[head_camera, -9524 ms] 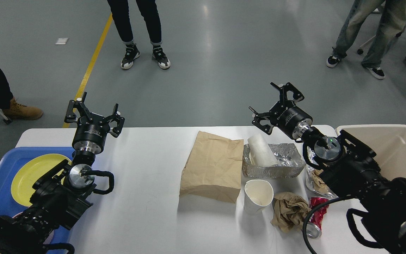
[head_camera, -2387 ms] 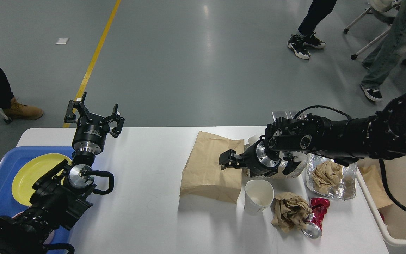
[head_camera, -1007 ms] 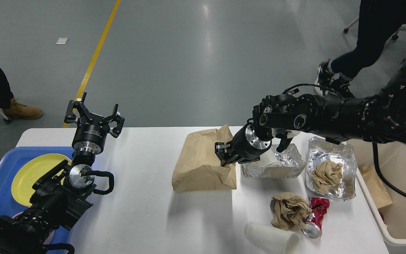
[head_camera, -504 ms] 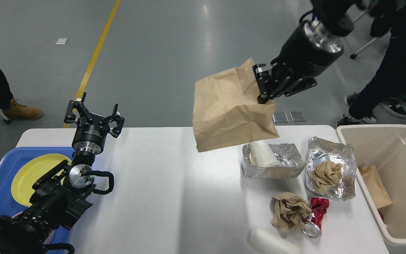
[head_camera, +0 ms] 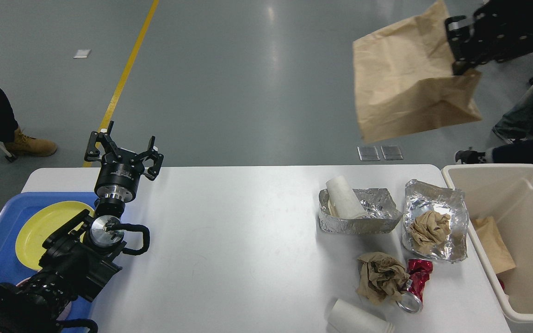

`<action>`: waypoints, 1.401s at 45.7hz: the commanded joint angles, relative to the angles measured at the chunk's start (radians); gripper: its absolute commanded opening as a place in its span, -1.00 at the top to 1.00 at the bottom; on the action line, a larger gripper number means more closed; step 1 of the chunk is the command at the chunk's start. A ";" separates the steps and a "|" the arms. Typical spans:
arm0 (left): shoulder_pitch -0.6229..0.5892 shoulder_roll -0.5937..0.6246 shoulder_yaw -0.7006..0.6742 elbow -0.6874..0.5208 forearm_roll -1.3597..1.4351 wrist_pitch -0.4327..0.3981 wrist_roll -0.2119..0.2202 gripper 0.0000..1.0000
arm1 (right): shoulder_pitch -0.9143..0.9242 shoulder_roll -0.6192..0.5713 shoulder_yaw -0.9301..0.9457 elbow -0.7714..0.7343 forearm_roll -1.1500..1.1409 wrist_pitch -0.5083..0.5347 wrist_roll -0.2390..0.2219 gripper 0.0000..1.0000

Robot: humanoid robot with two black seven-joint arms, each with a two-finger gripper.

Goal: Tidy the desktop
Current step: 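Lift the brown paper bag up toward the white bin, then lower the paper bag into the white bin and release it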

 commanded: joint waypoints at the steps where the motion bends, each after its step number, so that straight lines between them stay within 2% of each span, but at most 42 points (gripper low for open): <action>1: 0.000 0.000 0.000 0.000 0.000 0.000 0.000 -0.92 | -0.038 -0.094 -0.123 -0.096 -0.126 0.000 -0.001 1.00; 9: 0.000 0.000 0.000 0.000 0.000 0.000 0.000 -0.92 | -0.248 -0.283 -0.156 -0.204 -0.352 0.000 -0.005 1.00; 17: 0.000 0.000 0.000 0.000 0.000 0.000 0.000 -0.92 | -0.564 -0.343 -0.146 -0.297 -0.389 0.000 -0.005 1.00; 24: 0.000 0.000 0.000 0.000 0.000 0.000 0.000 -0.92 | -0.839 -0.344 -0.093 -0.325 -0.384 -0.228 -0.005 1.00; 30: 0.000 0.000 0.000 0.000 0.000 0.000 0.000 -0.92 | -1.051 -0.323 -0.012 -0.343 -0.383 -0.426 -0.005 1.00; 36: 0.000 0.000 0.000 0.000 0.000 0.000 0.000 -0.92 | -1.221 -0.255 0.062 -0.389 -0.383 -0.518 -0.007 1.00; 45: 0.000 0.000 0.000 0.000 0.000 0.000 0.000 -0.92 | -1.453 -0.143 0.157 -0.575 -0.381 -0.610 -0.007 1.00; 51: 0.000 0.000 0.000 0.000 0.000 0.000 0.000 -0.92 | -1.594 -0.070 0.217 -0.687 -0.383 -0.622 -0.007 1.00; 59: 0.000 0.000 0.000 0.000 0.000 0.000 0.000 -0.92 | -1.632 -0.024 0.236 -0.721 -0.383 -0.632 -0.005 1.00; 64: 0.000 0.000 0.000 0.000 0.000 0.000 0.000 -0.92 | -1.654 -0.010 0.236 -0.721 -0.381 -0.671 -0.005 1.00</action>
